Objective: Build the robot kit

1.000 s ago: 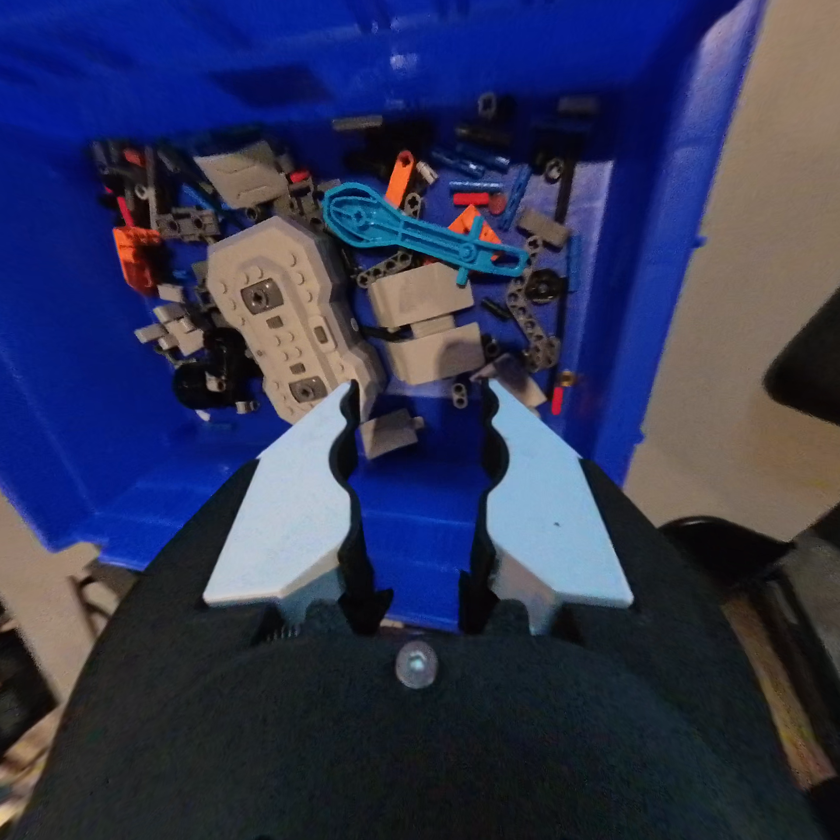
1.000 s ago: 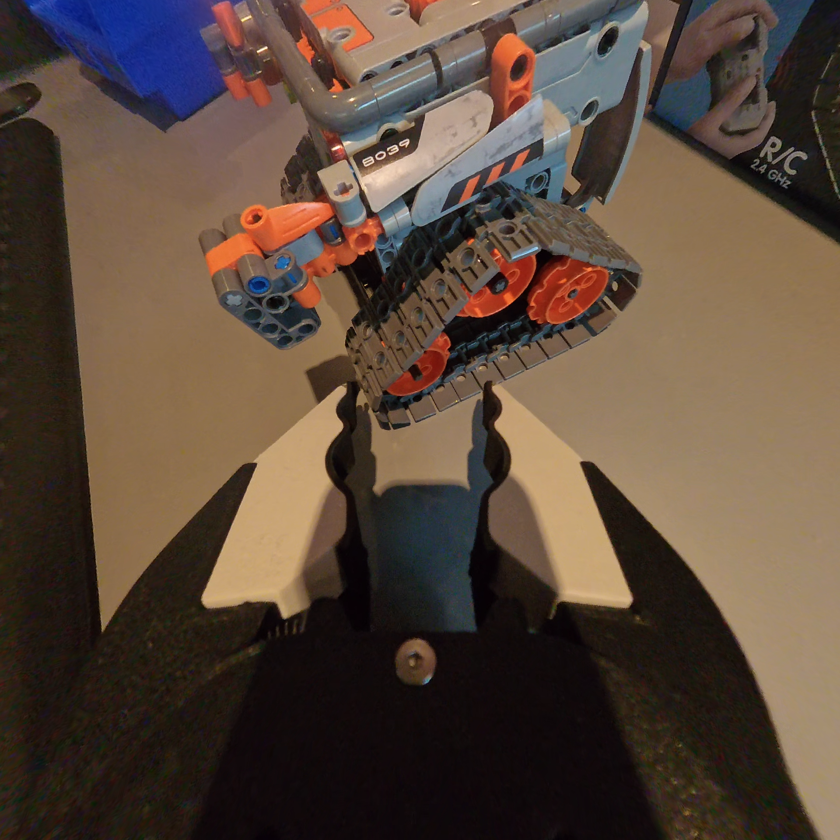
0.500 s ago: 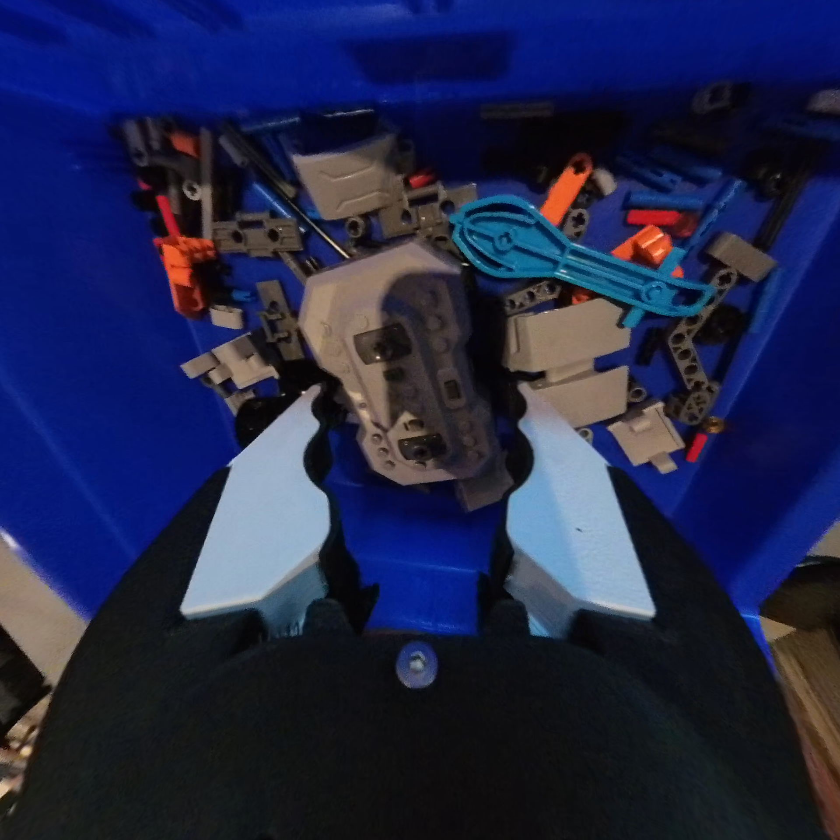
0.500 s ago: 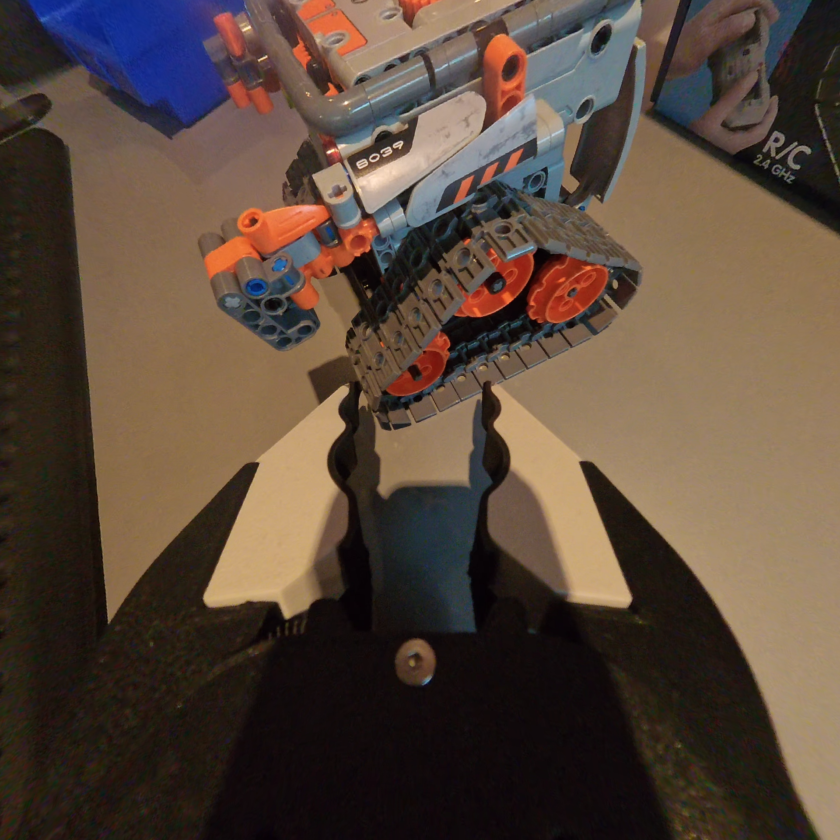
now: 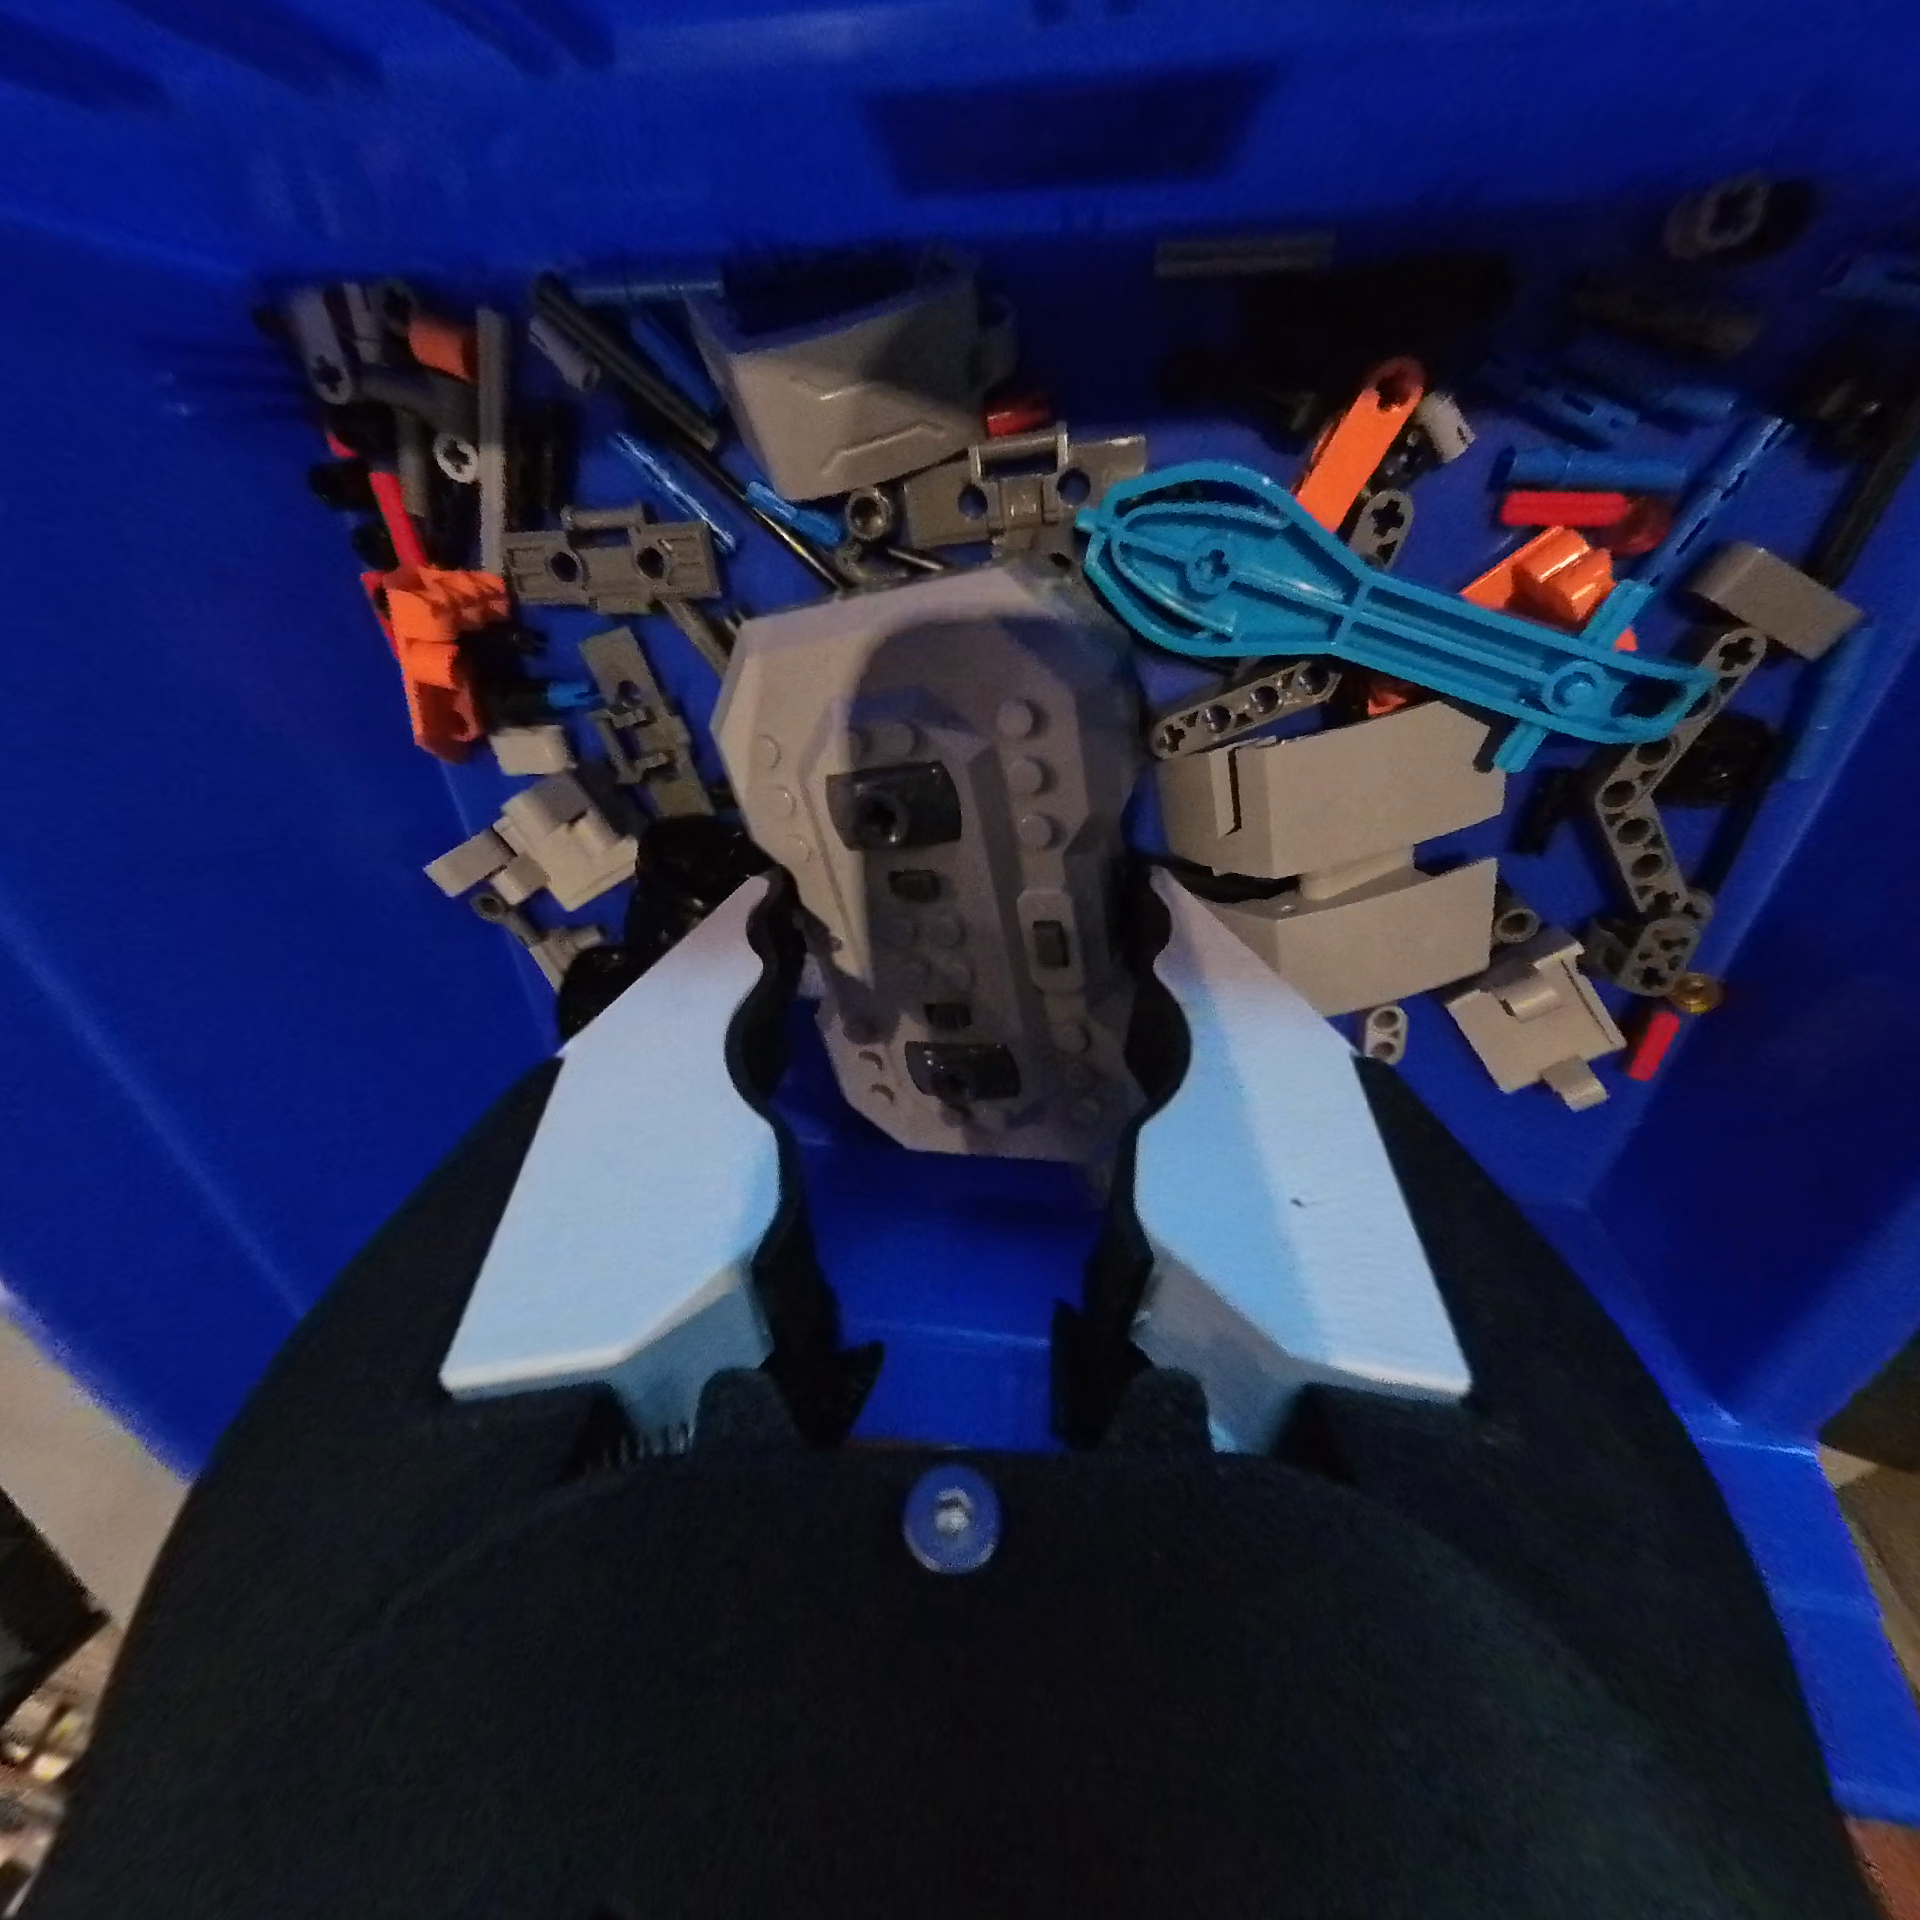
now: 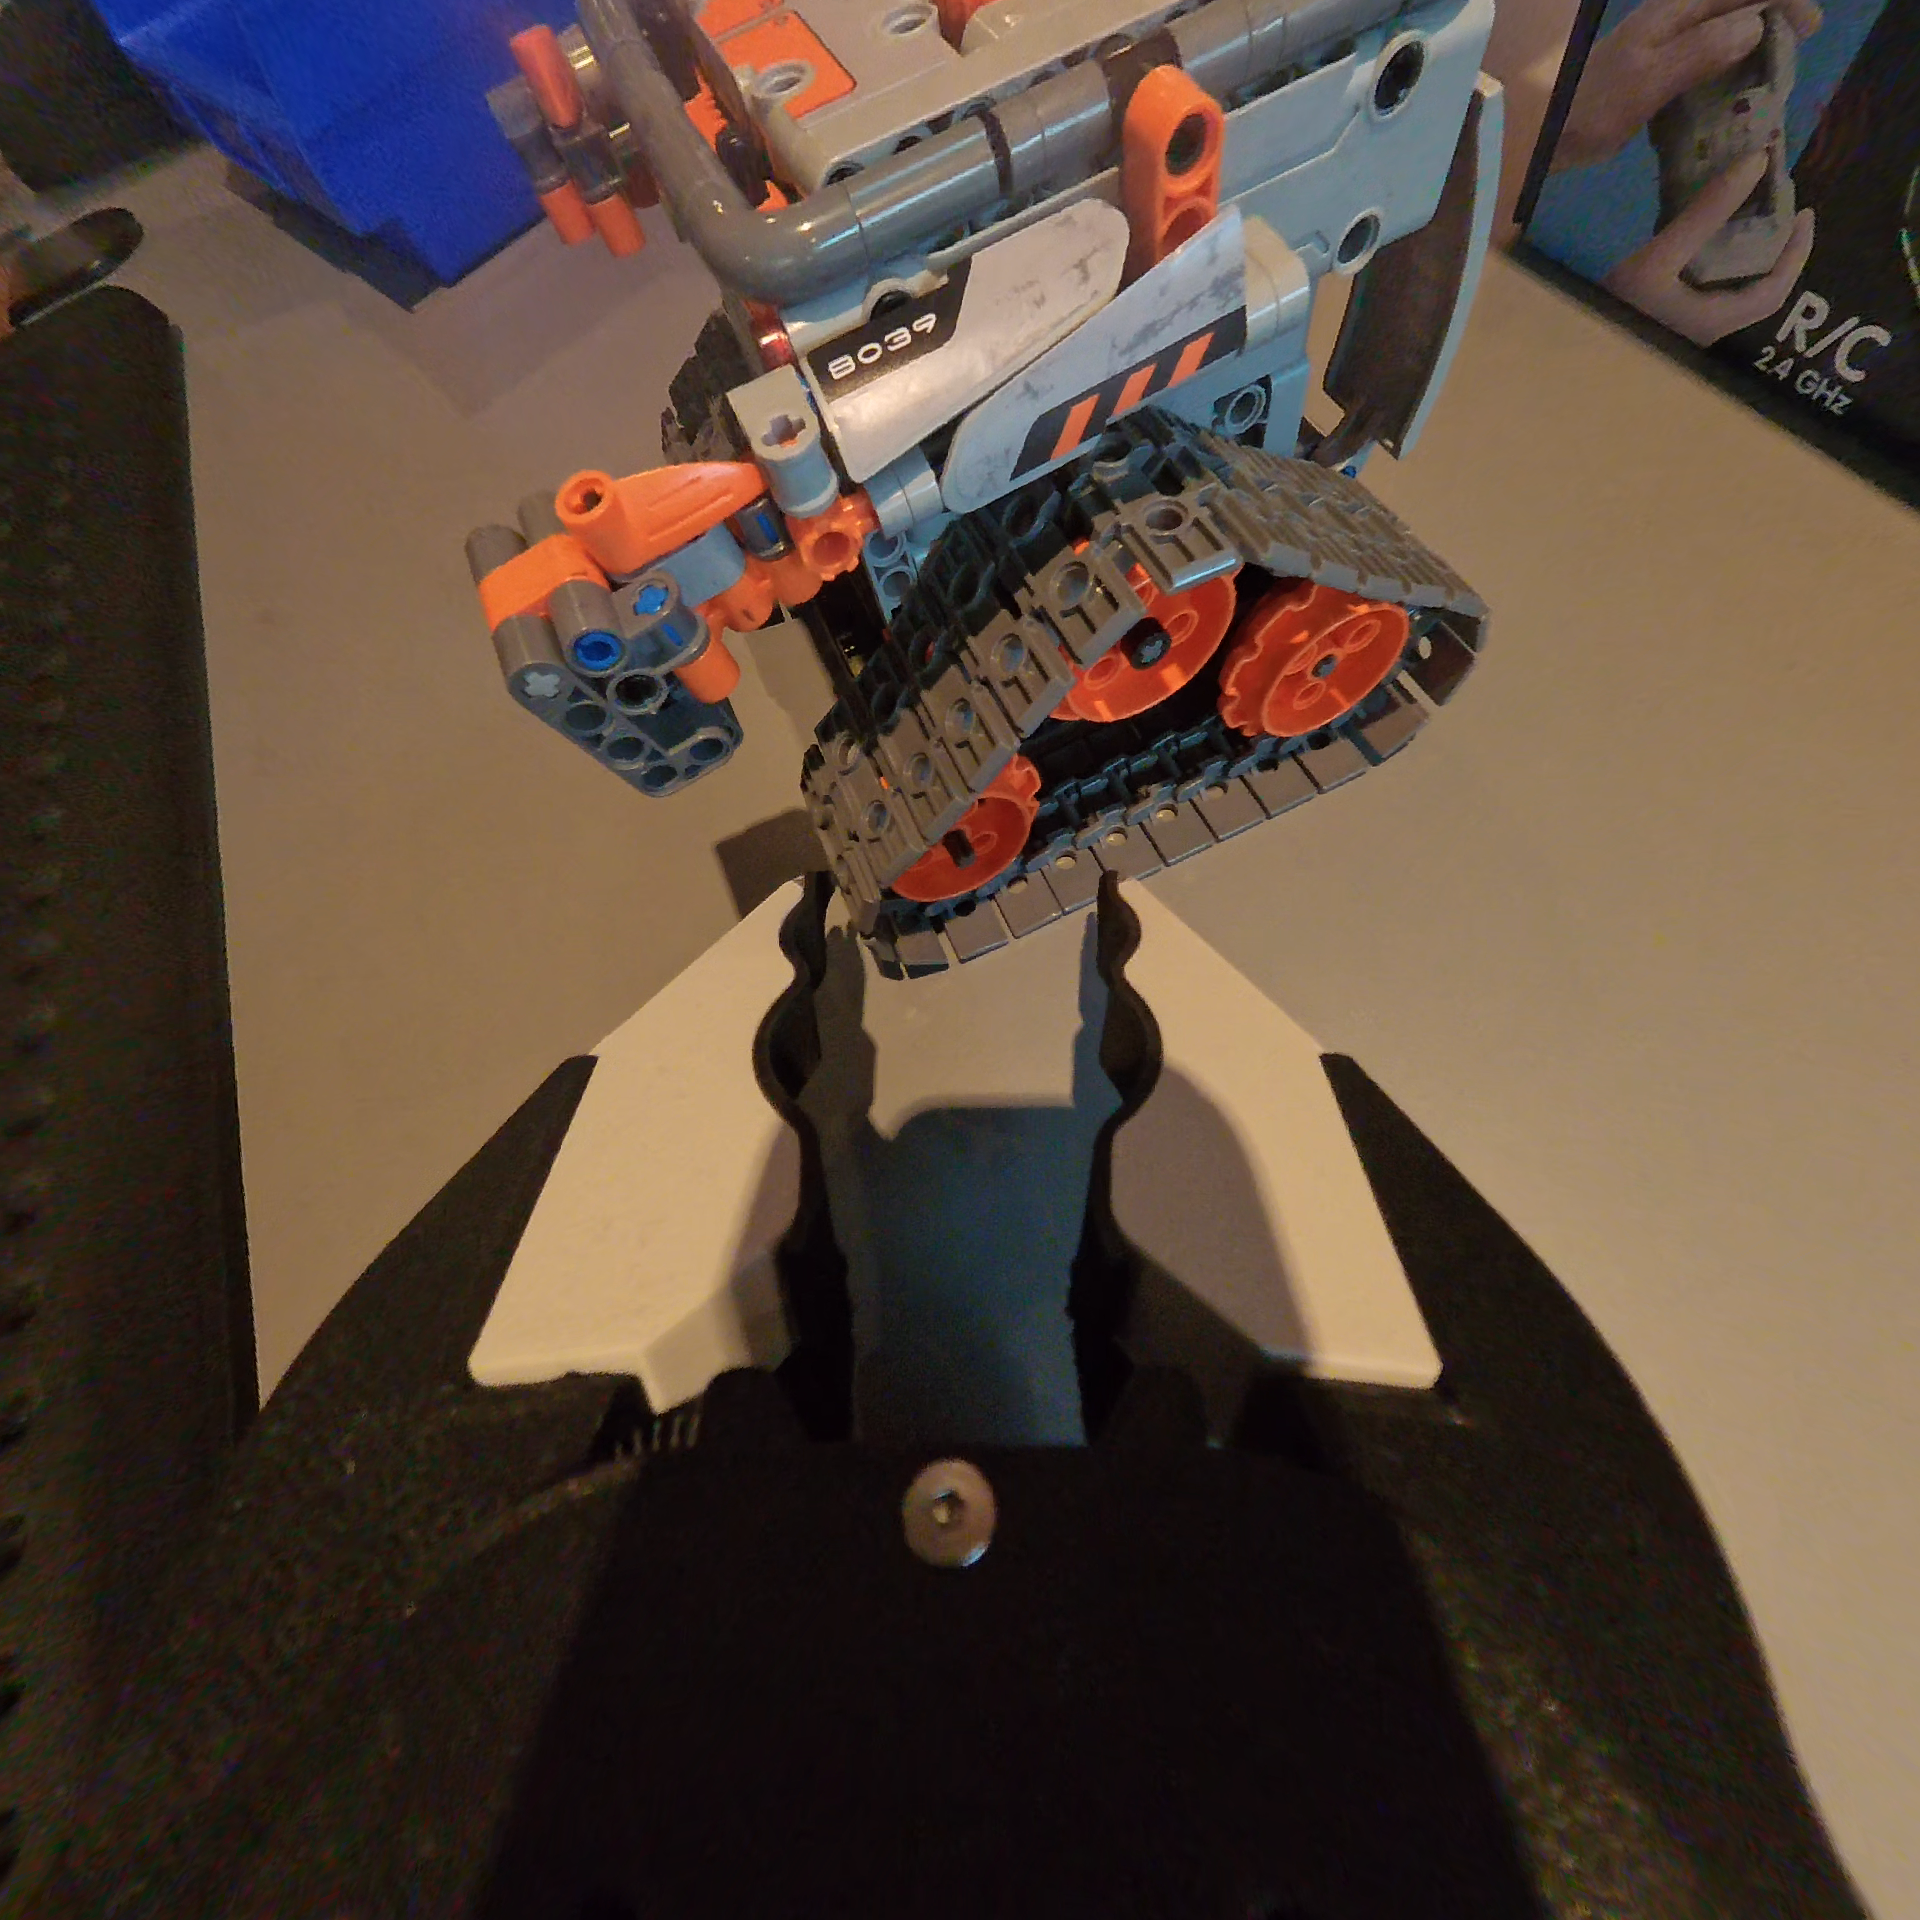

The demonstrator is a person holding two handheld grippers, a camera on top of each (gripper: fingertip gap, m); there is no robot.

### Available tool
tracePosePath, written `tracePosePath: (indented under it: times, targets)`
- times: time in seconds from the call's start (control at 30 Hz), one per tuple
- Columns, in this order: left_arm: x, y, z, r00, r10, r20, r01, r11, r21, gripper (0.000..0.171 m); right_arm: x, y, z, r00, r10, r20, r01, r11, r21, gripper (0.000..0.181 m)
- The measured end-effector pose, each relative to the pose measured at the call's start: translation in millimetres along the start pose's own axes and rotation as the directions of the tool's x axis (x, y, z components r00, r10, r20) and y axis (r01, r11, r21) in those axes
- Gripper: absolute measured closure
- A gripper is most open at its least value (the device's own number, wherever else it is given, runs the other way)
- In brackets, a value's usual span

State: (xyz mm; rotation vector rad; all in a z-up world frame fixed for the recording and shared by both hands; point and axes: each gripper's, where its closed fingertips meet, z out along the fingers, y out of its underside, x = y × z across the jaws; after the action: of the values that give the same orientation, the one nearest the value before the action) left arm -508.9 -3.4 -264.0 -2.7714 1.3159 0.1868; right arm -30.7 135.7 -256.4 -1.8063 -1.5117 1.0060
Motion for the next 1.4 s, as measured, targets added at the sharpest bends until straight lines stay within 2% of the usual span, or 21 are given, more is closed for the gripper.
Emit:
tracePosePath:
  times: [0.13,0.27,0.37,0.6,0.7,0.83,0.93,1.03,1.27,1.4]
  targets:
    - [-10,-3,-16,0.998,-0.026,0.057,0.023,0.998,0.059,0.109,-1,0,0,1.0,-0.004,0.004,0.004,1.0,-0.002,0.131]
    - [-20,-6,-49,0.991,-0.049,0.123,0.033,0.991,0.131,0.109,-1,1,0,1.0,-0.001,0.01,0.001,1.0,-0.004,0.131]
    - [-29,3,-74,0.984,-0.075,0.161,0.049,0.986,0.161,0.109,-2,1,0,1.0,-0.001,0.012,0.001,1.0,-0.002,0.131]
    - [-45,60,-142,0.943,-0.214,0.254,0.155,0.961,0.231,0.109,-2,1,0,1.0,0.001,0.019,-0.001,1.0,-0.003,0.131]
    - [-41,95,-154,0.923,-0.278,0.267,0.218,0.948,0.233,0.109,-2,0,0,1.0,0.005,0.024,-0.005,1.0,-0.001,0.132]
    - [-36,149,-133,0.891,-0.369,0.263,0.33,0.927,0.179,0.109,-3,1,0,1.0,-0.004,0.02,0.004,1.0,-0.005,0.131]
    - [-29,178,-94,0.881,-0.425,0.208,0.401,0.904,0.149,0.109,-2,1,0,1.0,-0.006,0.015,0.006,1.0,-0.007,0.132]
    - [-22,196,-54,0.879,-0.447,0.164,0.436,0.894,0.099,0.109,-1,1,1,1.0,-0.003,0.007,0.003,1.0,-0.008,0.132]
    - [-9,201,2,0.892,-0.446,0.074,0.444,0.895,0.037,0.109,1,1,1,1.0,0.005,-0.005,-0.005,1.0,-0.007,0.132]
    - [-9,192,5,0.894,-0.443,0.07,0.439,0.896,0.07,0.109,1,1,1,1.0,0.008,-0.007,-0.008,1.0,-0.008,0.132]
